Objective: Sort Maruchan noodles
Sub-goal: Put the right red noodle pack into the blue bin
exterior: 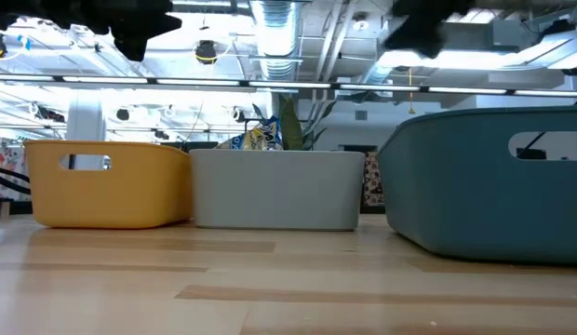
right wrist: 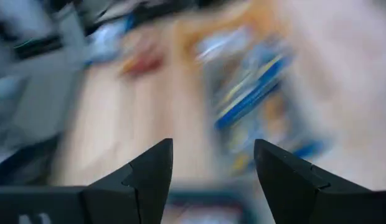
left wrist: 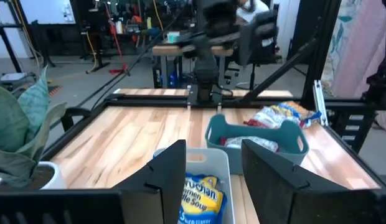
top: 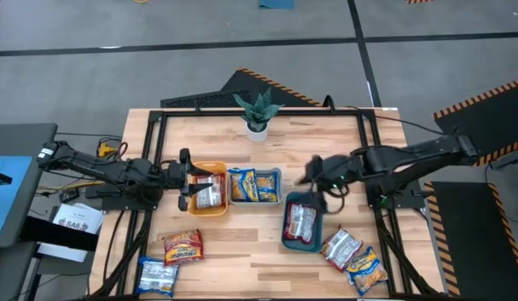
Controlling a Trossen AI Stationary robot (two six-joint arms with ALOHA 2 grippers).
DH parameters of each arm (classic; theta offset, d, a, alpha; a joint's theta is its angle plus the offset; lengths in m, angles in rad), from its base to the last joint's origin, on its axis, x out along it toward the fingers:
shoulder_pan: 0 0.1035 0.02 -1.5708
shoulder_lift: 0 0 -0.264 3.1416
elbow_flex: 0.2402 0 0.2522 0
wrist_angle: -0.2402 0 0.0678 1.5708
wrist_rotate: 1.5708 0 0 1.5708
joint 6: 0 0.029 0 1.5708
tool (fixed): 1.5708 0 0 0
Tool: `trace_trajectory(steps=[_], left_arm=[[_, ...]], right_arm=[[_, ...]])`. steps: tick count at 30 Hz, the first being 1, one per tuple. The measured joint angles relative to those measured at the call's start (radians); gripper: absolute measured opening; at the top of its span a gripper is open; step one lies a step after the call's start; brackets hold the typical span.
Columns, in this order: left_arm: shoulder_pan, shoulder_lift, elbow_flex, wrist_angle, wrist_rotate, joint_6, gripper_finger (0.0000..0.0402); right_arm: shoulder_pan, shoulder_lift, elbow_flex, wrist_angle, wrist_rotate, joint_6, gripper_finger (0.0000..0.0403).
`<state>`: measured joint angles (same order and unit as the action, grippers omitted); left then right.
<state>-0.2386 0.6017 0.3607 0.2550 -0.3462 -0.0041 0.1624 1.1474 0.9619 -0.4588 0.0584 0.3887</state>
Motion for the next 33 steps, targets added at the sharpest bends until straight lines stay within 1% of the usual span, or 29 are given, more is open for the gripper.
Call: trace_trajectory(steps=[3,5,7,8,10,13,15,18,20,23,28,33], left_arm=[[0.000,0.000,0.000,-0.016,0.000,-0.017,0.0142],[0.000,0.000,0.000,-0.030,0.000,-0.034,0.0142],[0.000,0.000,0.000,-0.039,-0.001,-0.042,0.0142],[0.000,0.000,0.000,-0.039,-0.001,-0.043,0.0142],[0.000,0.000,0.000,-0.040,0.000,-0.043,0.0142],[0.000,0.000,0.000,-0.039,0.000,-0.043,0.0142],[0.000,0.000,0.000,-0.039,-0.001,-0.043,0.0142],[0.000,0.000,0.000,-0.039,-0.001,-0.036,0.0142],[0.000,0.000,0.000,-0.039,-0.002,-0.035,0.0142],[0.000,0.000,0.000,-0.037,-0.002,-0.022,0.0142],[0.000,0.000,0.000,-0.034,-0.002,-0.016,0.0142],[0.000,0.000,0.000,-0.034,-0.002,-0.016,0.0142]], right_arm=[[0.101,0.004,0.093,-0.314,-0.010,0.195,0.0248],[0.188,0.017,0.128,-0.436,-0.011,0.358,0.0248],[0.290,0.021,0.129,-0.561,-0.021,0.536,0.0248],[0.343,0.021,0.126,-0.612,-0.026,0.629,0.0248],[0.438,0.033,0.106,-0.638,-0.025,0.785,0.0248],[0.531,0.064,0.051,-0.663,-0.052,0.929,0.0248],[0.557,0.079,0.008,-0.623,-0.061,0.972,0.0248],[0.560,0.098,-0.081,-0.503,-0.076,0.981,0.0248],[0.546,0.107,-0.141,-0.416,-0.132,0.984,0.0248],[0.534,0.120,-0.203,-0.399,-0.188,1.001,0.0248],[0.530,0.125,-0.239,-0.395,-0.193,1.020,0.0248],[0.532,0.124,-0.265,-0.283,-0.193,1.033,0.0248]])
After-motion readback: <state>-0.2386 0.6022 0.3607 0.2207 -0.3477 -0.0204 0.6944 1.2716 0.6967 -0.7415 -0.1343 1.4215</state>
